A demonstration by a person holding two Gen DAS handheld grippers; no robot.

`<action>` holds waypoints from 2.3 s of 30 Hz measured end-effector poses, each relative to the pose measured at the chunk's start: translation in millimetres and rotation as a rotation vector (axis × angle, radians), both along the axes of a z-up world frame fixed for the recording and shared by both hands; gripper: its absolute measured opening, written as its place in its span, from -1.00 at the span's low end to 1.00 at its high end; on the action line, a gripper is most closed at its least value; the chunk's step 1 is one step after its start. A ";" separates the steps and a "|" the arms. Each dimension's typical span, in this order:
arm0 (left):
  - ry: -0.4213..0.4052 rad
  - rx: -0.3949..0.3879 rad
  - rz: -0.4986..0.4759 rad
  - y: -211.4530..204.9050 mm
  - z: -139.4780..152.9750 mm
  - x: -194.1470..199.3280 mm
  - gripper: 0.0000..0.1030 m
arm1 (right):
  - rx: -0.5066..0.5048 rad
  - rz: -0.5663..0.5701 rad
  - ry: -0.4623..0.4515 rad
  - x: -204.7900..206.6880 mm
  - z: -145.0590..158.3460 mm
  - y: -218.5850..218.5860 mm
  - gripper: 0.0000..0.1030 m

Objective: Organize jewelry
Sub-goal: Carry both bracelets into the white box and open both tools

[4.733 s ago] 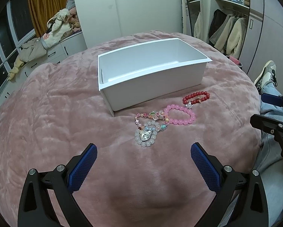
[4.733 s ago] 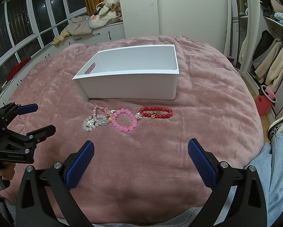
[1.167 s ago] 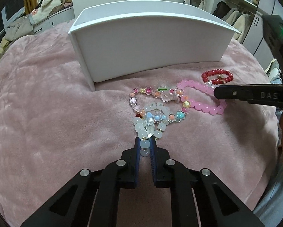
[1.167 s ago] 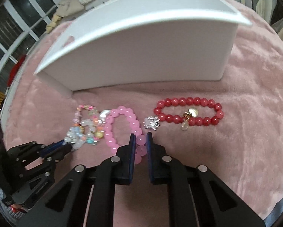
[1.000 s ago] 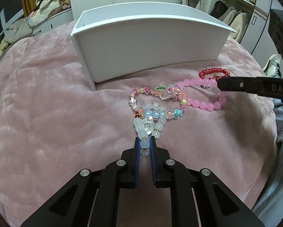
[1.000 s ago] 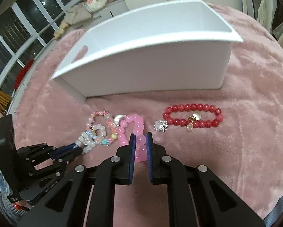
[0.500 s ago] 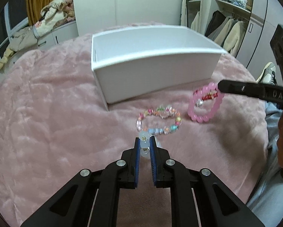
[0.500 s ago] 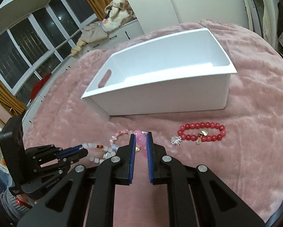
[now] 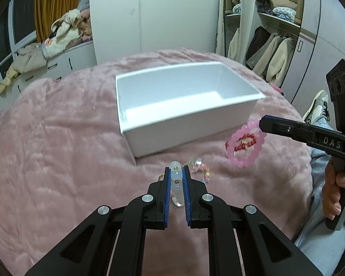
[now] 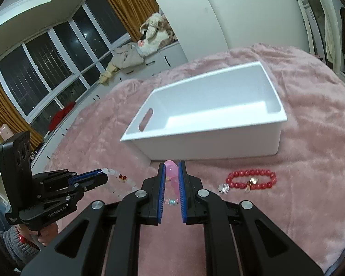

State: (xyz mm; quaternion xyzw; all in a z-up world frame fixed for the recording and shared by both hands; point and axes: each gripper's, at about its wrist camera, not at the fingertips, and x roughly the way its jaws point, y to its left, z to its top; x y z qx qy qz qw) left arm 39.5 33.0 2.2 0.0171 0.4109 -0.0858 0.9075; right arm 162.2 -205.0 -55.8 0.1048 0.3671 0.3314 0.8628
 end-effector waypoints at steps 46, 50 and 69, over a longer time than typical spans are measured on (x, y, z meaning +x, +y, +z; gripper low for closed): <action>-0.029 0.085 0.107 4.3 23.1 152.6 -0.71 | -0.116 -0.081 -0.075 136.5 44.7 34.6 -0.77; 0.007 0.098 0.128 7.3 5.3 162.9 -0.71 | -0.155 -0.071 -0.050 141.5 26.2 46.2 -0.77; 0.118 0.074 0.166 21.5 -41.2 180.8 -0.42 | -0.188 -0.076 0.075 155.5 -19.2 60.7 -0.74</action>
